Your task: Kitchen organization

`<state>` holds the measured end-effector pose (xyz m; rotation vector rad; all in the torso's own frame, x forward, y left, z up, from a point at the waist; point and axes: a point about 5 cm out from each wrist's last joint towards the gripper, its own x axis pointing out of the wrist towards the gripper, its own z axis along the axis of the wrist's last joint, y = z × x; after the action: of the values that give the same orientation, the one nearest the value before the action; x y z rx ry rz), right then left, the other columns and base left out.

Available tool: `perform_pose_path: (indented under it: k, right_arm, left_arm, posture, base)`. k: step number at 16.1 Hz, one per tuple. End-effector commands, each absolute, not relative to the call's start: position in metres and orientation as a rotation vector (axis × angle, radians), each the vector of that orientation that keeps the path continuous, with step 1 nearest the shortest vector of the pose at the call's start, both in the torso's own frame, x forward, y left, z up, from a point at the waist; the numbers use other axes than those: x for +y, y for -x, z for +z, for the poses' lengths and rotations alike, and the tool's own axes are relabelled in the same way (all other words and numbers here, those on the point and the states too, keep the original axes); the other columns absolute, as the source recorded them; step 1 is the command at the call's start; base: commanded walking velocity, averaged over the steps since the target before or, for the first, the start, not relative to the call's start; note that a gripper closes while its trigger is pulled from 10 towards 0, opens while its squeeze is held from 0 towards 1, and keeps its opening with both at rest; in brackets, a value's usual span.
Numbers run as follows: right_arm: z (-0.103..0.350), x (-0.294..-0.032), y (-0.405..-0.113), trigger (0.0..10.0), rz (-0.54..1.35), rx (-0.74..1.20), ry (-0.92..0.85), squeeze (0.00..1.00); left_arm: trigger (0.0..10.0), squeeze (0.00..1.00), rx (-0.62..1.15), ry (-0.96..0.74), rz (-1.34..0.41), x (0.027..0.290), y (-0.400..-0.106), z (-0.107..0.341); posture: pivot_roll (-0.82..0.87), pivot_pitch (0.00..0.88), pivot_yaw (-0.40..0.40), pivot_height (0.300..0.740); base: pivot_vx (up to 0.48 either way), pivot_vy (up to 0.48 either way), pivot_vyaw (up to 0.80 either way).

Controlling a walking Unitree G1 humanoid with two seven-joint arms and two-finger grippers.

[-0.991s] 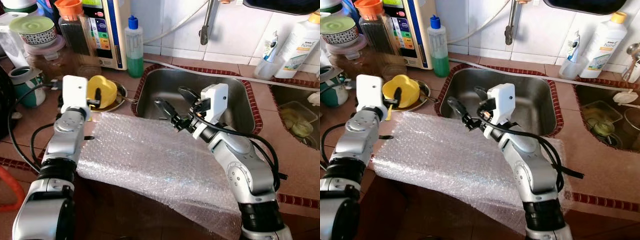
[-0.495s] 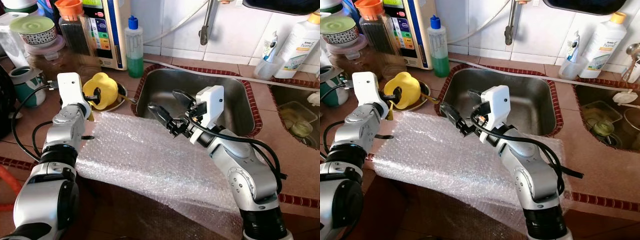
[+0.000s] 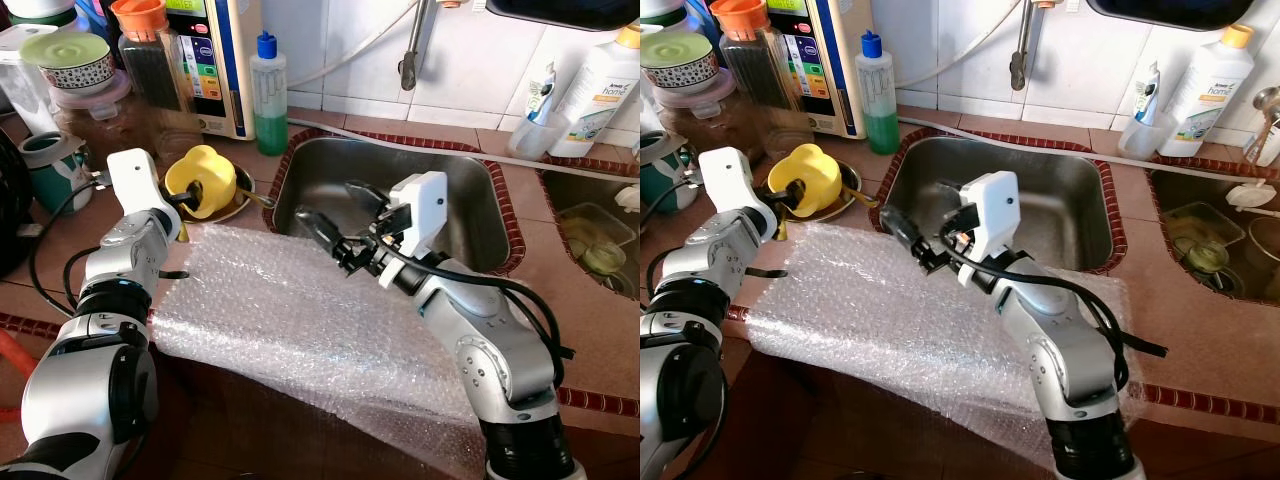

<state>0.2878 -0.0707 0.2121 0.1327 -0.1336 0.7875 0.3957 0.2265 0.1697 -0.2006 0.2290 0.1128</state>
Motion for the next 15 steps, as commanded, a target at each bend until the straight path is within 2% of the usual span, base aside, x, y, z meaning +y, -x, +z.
perform_pose_path:
  k: [1,2,3,4,5,6,15]
  right_arm:
    - [0.214,-0.069,-0.284,10.0,0.811,-0.135,-0.13,0.0]
    - [0.214,-0.067,-0.28,10.0,0.858,-0.124,-0.127,0.0]
    - [0.214,-0.067,-0.279,10.0,0.873,-0.118,-0.126,0.0]
    - [0.211,-0.066,-0.275,10.0,0.908,-0.099,-0.118,0.0]
    - [0.21,-0.066,-0.274,10.0,0.915,-0.094,-0.114,0.0]
    - [0.209,-0.066,-0.274,10.0,0.916,-0.092,-0.112,0.0]
    - [0.2,-0.061,-0.265,10.0,0.993,-0.033,-0.068,0.0]
  left_arm:
    - [9.8,0.0,0.236,0.225,0.095,0.222,-0.399,0.174]
    - [9.0,0.0,0.233,0.205,0.058,0.218,-0.4,0.175]
    - [9.1,0.0,0.235,0.199,0.052,0.217,-0.4,0.175]
    - [3.5,0.0,0.244,0.203,0.054,0.217,-0.4,0.174]
    - [0.5,0.0,0.248,0.205,0.056,0.217,-0.4,0.173]
    - [0.0,0.0,0.254,0.213,0.055,0.217,-0.4,0.172]
    - [0.0,0.0,0.267,0.23,0.083,0.222,-0.395,0.161]
  posture:
    - [0.0,0.066,0.005,0.74]
    - [0.0,0.067,0.006,0.74]
    - [0.0,0.068,0.006,0.74]
    - [0.0,0.067,0.008,0.74]
    - [0.0,0.066,0.009,0.74]
    - [0.0,0.067,0.008,0.74]
    - [0.0,0.07,0.001,0.74]
  base:
    - [0.0,0.0,0.0]
    - [0.0,0.0,0.0]
    - [0.0,0.0,0.0]
    - [0.0,0.0,0.0]
    - [0.0,0.0,0.0]
    - [0.0,0.0,0.0]
    - [0.0,0.0,0.0]
